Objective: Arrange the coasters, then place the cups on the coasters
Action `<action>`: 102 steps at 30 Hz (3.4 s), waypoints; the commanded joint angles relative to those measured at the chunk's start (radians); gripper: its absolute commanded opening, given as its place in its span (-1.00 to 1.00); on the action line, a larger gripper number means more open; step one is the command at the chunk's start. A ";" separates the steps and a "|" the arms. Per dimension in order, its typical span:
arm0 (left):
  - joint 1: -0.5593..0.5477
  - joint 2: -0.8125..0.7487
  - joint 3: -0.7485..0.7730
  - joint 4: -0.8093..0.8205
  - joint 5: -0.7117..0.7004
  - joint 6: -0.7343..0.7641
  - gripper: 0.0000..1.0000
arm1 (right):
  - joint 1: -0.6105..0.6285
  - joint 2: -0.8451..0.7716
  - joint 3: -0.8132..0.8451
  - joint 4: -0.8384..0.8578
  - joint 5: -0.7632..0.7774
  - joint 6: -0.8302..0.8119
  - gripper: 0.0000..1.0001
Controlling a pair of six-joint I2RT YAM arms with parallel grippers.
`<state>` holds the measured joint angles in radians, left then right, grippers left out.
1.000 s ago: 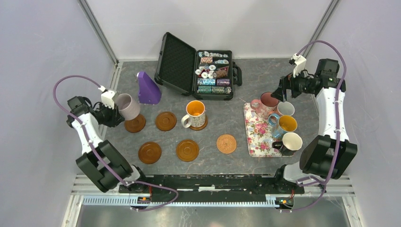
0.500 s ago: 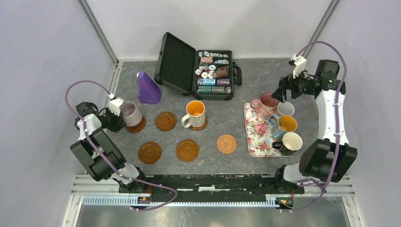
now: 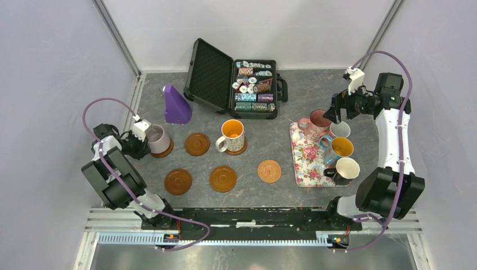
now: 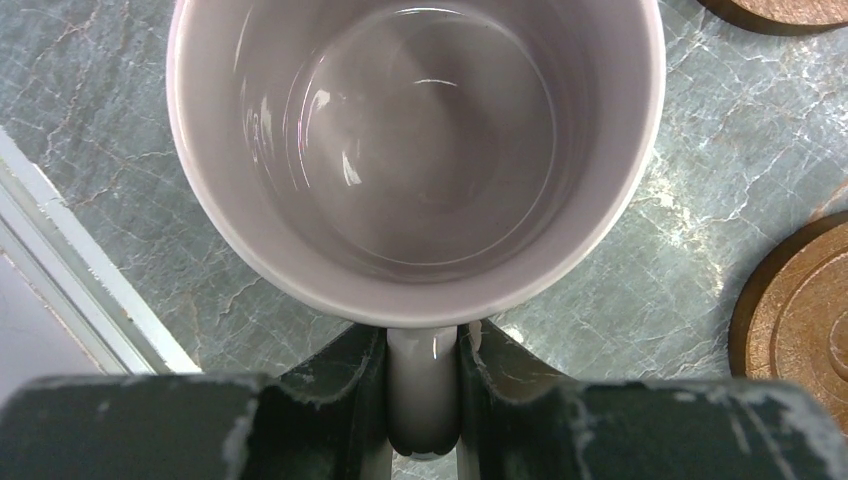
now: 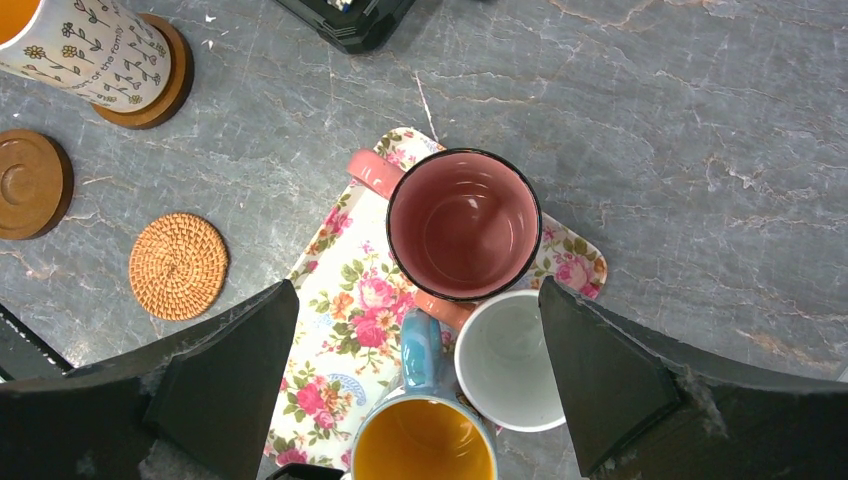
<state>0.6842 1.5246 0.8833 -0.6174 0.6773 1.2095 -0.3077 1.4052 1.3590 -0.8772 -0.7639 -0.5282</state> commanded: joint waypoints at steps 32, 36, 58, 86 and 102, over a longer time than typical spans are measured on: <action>0.023 -0.039 0.006 -0.089 -0.013 0.171 0.58 | 0.004 -0.004 0.006 0.003 -0.004 -0.022 0.96; 0.023 -0.073 0.080 -0.194 -0.012 0.157 0.93 | 0.003 -0.005 0.016 -0.007 -0.008 -0.028 0.96; -0.569 -0.092 0.735 -0.509 -0.219 -0.464 1.00 | 0.025 0.045 0.125 -0.068 0.100 -0.091 0.96; -1.575 0.851 1.528 -0.208 -0.438 -0.748 0.98 | -0.104 0.144 0.191 -0.035 0.286 -0.005 0.96; -1.621 1.036 1.631 -0.036 -0.373 -0.717 0.73 | -0.144 0.136 0.186 -0.048 0.288 -0.030 0.96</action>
<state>-0.9142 2.5423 2.4619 -0.7151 0.2729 0.5152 -0.4385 1.5517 1.5272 -0.9329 -0.4614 -0.5503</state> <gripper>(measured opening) 0.883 0.979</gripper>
